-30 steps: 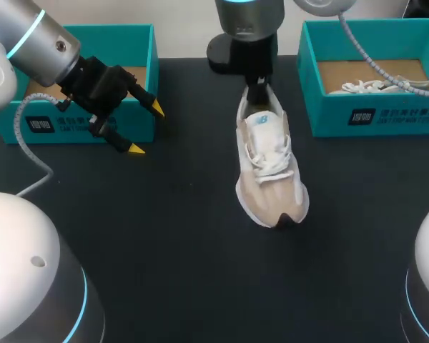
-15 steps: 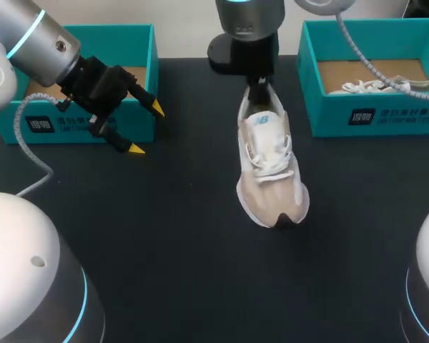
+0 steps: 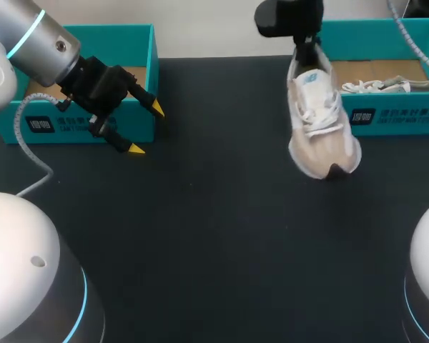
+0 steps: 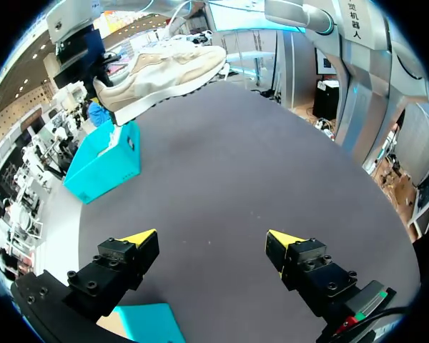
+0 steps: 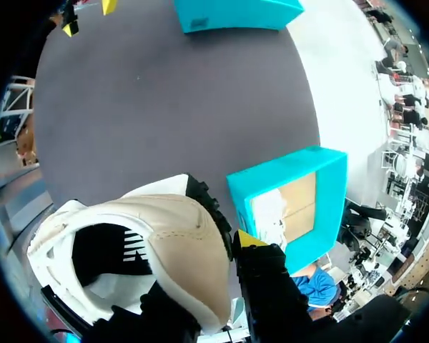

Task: Take the shoe out of the shoebox, open the shoe tongue, remove and reinsert the insole, then place the shoe into the shoebox

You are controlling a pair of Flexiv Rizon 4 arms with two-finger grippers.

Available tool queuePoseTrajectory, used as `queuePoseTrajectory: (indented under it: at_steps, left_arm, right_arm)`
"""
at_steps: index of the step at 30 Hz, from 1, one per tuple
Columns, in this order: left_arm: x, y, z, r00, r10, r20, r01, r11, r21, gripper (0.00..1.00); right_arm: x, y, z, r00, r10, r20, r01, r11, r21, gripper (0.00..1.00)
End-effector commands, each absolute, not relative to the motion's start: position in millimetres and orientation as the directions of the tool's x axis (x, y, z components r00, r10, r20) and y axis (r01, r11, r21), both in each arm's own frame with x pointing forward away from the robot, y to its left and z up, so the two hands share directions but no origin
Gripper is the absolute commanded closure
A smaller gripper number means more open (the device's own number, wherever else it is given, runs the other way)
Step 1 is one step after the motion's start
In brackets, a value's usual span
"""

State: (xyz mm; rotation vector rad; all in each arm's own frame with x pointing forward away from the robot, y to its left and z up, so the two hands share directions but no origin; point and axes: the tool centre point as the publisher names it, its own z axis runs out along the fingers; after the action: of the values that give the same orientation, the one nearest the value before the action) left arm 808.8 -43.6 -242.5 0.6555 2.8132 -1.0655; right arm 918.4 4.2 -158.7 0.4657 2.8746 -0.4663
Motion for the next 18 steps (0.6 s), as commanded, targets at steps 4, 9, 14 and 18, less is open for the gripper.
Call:
queuePoseTrajectory:
  at_steps: [4, 9, 14, 18]
  left_arm:
    - [809, -44, -242, -0.907, 0.368, -0.204, 0.411, 0.672, -0.617, 0.00]
    - [809, -44, -242, -0.907, 0.368, -0.204, 0.411, 0.672, -0.617, 0.00]
    - [809, -44, -242, -0.907, 0.368, -0.204, 0.411, 0.672, -0.617, 0.00]
    - [809, -44, -242, -0.907, 0.368, -0.204, 0.411, 0.672, -0.617, 0.00]
  right_arm:
    - [940, -35, -155, -0.912, 0.313, -0.264, 0.379, 0.891, -0.250, 1.00]
    - [945, -49, -150, -0.901, 0.337, -0.272, 0.404, 0.880, -0.249, 1.00]
    - [950, -61, -141, -0.898, 0.346, -0.272, 0.413, 0.877, -0.247, 1.00]
    - [955, -71, -136, -0.877, 0.395, -0.272, 0.455, 0.865, -0.212, 1.00]
